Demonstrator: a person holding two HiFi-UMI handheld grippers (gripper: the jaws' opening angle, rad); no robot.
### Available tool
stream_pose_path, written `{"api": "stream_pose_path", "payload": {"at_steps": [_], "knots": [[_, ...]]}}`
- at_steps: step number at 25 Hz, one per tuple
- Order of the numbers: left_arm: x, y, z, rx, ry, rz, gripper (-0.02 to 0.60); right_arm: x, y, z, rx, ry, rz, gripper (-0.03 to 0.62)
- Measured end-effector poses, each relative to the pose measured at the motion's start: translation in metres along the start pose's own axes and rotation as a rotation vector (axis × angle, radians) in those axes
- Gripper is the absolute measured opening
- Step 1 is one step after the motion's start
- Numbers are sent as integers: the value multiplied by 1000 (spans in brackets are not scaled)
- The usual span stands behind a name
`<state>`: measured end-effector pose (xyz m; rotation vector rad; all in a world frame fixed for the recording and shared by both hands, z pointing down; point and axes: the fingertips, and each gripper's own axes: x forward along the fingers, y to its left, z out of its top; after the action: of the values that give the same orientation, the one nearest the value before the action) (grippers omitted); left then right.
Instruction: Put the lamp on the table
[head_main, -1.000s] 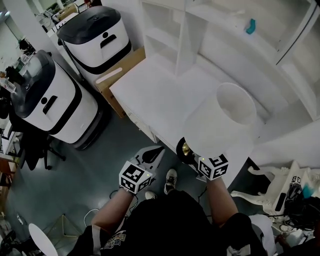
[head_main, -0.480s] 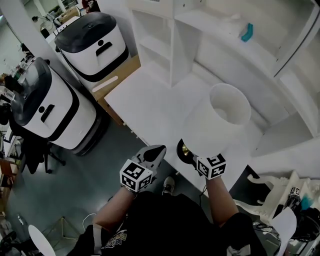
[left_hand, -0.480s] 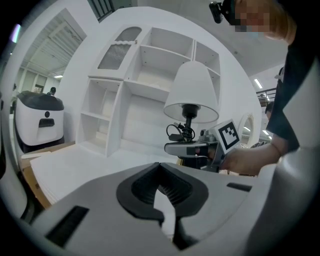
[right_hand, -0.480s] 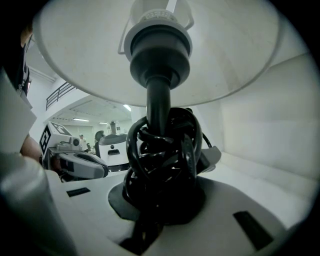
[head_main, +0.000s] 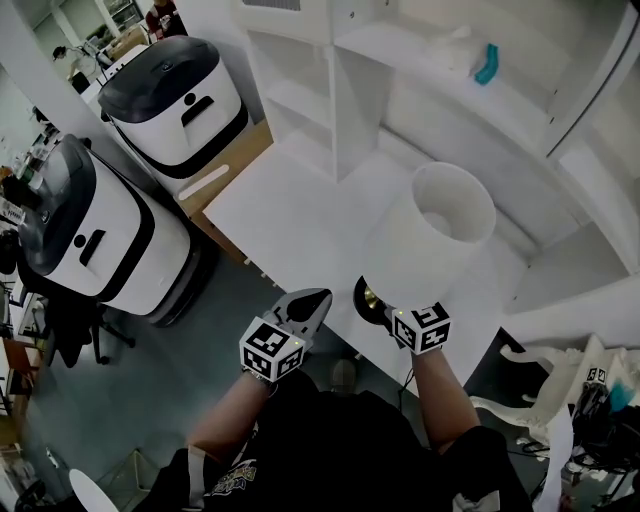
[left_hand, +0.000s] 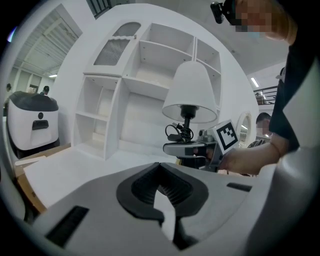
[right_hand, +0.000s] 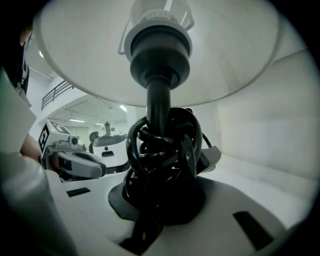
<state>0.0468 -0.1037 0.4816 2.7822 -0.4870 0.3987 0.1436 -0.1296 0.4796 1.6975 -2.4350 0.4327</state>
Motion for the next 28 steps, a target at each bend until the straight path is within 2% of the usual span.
{"api": "stream_pose_path", "payload": {"at_steps": [10, 18, 28], "knots": [[18, 51, 18, 50, 35, -126, 6, 45, -21, 9, 25, -18, -109, 57], [35, 88, 19, 98, 72, -216, 6, 81, -41, 13, 41, -34, -177, 57], [60, 131, 18, 112, 106, -307, 6, 124, -76, 6, 63, -30, -260, 57]]}}
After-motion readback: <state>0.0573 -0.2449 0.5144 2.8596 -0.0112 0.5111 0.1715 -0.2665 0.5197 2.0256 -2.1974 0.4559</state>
